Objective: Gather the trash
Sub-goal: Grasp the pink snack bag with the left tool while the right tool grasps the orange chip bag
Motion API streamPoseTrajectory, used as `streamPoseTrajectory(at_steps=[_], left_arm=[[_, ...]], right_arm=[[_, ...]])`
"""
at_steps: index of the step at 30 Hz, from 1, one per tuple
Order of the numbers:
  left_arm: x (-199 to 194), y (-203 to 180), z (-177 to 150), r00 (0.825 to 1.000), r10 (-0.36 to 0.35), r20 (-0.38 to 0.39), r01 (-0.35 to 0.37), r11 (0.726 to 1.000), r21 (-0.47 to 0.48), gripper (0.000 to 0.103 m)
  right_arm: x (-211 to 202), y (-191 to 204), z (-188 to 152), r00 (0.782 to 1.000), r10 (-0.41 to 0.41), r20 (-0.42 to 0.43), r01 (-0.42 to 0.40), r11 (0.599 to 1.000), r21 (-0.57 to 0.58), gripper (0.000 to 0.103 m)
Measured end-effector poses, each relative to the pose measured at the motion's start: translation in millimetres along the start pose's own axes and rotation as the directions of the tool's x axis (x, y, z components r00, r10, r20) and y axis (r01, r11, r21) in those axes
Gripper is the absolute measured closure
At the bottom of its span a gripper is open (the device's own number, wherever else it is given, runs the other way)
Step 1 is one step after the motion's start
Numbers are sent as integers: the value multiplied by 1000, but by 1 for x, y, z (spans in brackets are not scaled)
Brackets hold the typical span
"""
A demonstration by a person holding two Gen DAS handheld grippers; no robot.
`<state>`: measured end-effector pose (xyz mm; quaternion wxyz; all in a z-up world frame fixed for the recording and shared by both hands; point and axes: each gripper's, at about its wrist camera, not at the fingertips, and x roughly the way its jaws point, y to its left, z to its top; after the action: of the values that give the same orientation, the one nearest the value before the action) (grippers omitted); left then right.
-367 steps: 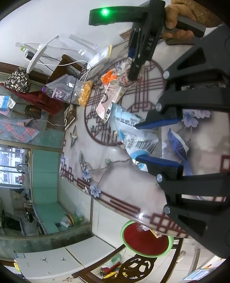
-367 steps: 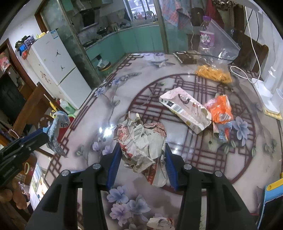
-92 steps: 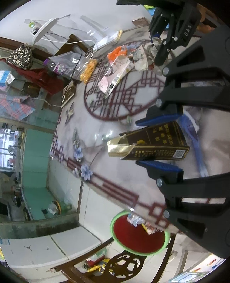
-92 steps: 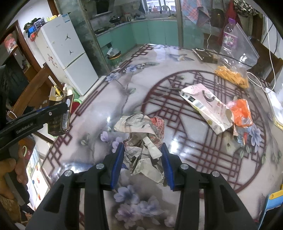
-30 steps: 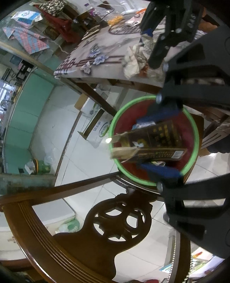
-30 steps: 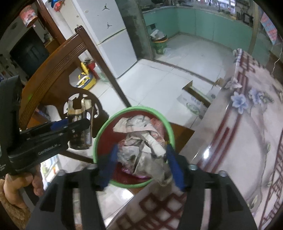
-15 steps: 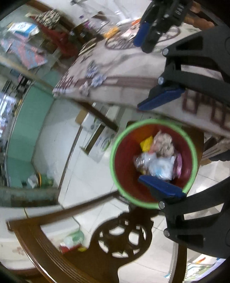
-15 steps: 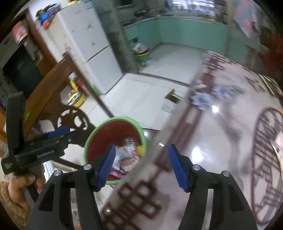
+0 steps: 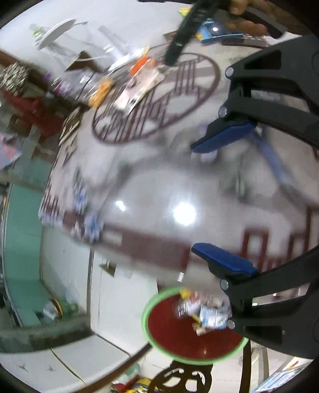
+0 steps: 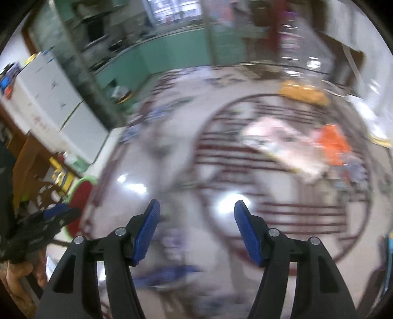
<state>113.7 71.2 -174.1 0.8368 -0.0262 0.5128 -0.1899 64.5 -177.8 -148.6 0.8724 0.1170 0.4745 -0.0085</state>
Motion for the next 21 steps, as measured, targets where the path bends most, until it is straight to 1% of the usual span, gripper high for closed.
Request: streamPoseTrajectory(at_steps=[1, 5, 7, 9, 10, 12, 15, 16, 18, 20, 21], left_arm=[[3, -12, -3, 1000, -6, -5, 6, 1000, 4, 30], [16, -68, -16, 999, -23, -28, 24, 999, 34, 30], [22, -93, -19, 999, -27, -36, 28, 999, 46, 30], [25, -112, -20, 999, -33, -43, 35, 998, 47, 30], [26, -118, -20, 998, -34, -44, 36, 998, 46, 28], [29, -132, -18, 999, -31, -45, 33, 998, 44, 22], [35, -153, -10, 999, -11, -47, 14, 998, 59, 22], [36, -157, -7, 999, -5, -46, 8, 998, 62, 21], [45, -167, 4, 999, -5, -52, 8, 999, 50, 21], [55, -175, 15, 998, -19, -63, 21, 999, 30, 21], [63, -182, 25, 997, -30, -68, 31, 999, 17, 21]], right_arm=[[-4, -20, 3, 1000, -16, 7, 16, 1000, 18, 35], [-16, -102, 26, 995, -91, 31, 87, 991, 99, 34], [-15, -134, 40, 992, -124, 40, 118, 985, 124, 33], [-6, -166, 57, 989, -143, 32, 137, 979, 154, 30], [2, -176, 63, 989, -146, 19, 142, 977, 163, 30], [26, -196, 73, 989, -145, -42, 150, 974, 169, 30], [59, -218, 77, 983, -150, -105, 166, 972, 168, 30], [65, -225, 77, 983, -145, -113, 164, 971, 176, 30], [80, -239, 77, 987, -78, -143, 109, 969, 223, 31], [90, -245, 74, 987, 2, -161, 39, 967, 252, 39], [93, -246, 72, 986, 33, -166, 10, 967, 256, 45]])
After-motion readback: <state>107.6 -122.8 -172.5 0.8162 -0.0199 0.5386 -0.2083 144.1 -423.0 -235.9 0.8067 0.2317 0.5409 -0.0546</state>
